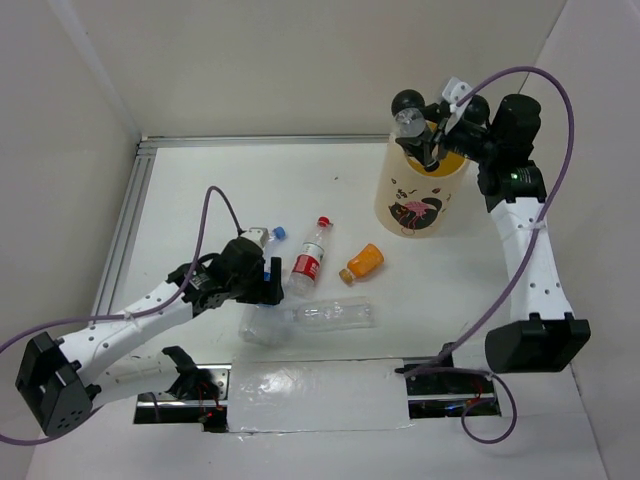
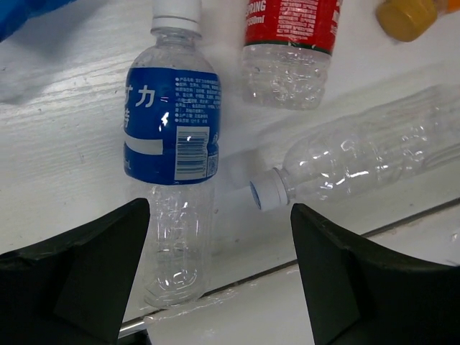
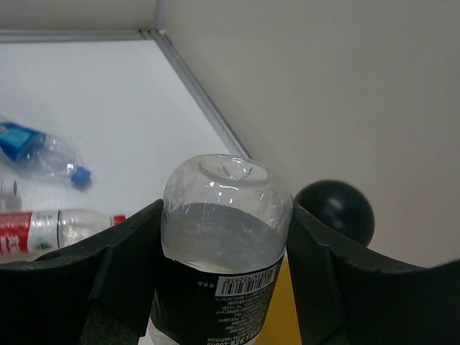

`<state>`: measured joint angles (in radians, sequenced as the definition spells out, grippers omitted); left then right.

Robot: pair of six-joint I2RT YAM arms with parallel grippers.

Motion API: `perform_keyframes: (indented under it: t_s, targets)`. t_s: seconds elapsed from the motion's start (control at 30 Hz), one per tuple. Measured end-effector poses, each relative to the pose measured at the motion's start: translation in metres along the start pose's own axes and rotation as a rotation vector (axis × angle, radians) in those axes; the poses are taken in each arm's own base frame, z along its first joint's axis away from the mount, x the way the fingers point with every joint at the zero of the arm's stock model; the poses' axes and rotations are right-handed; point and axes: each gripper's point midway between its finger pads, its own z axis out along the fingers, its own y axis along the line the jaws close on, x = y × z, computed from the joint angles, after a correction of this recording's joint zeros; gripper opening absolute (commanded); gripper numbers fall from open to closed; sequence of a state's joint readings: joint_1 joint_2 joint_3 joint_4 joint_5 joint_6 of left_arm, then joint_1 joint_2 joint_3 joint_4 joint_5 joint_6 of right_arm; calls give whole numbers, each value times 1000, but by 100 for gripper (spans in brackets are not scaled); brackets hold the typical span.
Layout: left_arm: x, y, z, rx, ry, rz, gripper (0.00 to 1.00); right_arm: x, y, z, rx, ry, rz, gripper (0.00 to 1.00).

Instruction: Put the plastic bottles in the bin

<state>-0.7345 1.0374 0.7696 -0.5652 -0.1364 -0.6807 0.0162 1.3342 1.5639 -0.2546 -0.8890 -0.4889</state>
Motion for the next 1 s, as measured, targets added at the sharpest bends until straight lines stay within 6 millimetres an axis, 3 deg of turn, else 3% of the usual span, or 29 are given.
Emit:
perform_keyframes:
  t_s: [0.13,0.27,0.4,0.43,0.47,0.67,0.7,0.73,0.87,1.0]
  targets:
    - [2,5,7,-38,8,-7,92,55,-13,-2,-59,39,6,25]
    - [5,6,8,-52,3,-19,92,83,-24,-6,-104,35,-33,27]
    - [13,12,12,-74,14,-33,92,94,-27,-9,-149,10,-117,39]
    - [16,14,13,-80,18,-32,92,99,-26,-8,-164,6,-135,50]
    - [17,15,13,-84,21,-33,92,102,-26,-7,-177,1,-149,54]
    - [17,17,15,-104,11,-44,92,135,-27,-4,-215,10,-159,71]
    - [17,17,15,-108,12,-42,92,138,-29,-5,-212,13,-161,89]
    - [18,18,17,-114,15,-40,92,140,-30,-7,-210,19,-155,100]
    - [19,23,22,-148,19,-35,92,140,-36,-15,-211,18,-154,100]
    - [23,30,31,-203,29,-19,92,119,-42,-23,-214,3,-157,100]
